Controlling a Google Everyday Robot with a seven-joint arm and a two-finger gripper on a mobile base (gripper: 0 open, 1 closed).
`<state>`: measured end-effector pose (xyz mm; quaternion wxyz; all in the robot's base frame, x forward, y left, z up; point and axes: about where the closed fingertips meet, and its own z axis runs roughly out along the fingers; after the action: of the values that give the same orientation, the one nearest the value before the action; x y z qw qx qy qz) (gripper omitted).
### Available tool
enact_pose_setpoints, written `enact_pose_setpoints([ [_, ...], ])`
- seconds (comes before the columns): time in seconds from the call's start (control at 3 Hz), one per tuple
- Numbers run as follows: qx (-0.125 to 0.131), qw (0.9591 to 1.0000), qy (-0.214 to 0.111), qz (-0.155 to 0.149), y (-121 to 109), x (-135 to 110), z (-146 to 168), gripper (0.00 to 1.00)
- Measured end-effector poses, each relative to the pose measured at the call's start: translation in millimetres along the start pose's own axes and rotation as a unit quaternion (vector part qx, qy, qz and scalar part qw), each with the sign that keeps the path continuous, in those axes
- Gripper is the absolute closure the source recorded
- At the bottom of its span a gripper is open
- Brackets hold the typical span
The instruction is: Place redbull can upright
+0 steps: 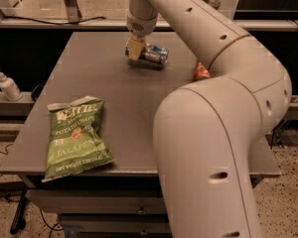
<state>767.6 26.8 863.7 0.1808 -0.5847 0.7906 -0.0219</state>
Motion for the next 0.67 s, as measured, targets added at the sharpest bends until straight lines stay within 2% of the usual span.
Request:
enact_pose_setpoints([
  [0.33, -0.002, 0.9979, -0.063, 0.013, 6, -10, -29, 1.00],
  [0.67, -0.003, 0.9892, -0.144, 0.028, 22, -25, -63, 1.00],
])
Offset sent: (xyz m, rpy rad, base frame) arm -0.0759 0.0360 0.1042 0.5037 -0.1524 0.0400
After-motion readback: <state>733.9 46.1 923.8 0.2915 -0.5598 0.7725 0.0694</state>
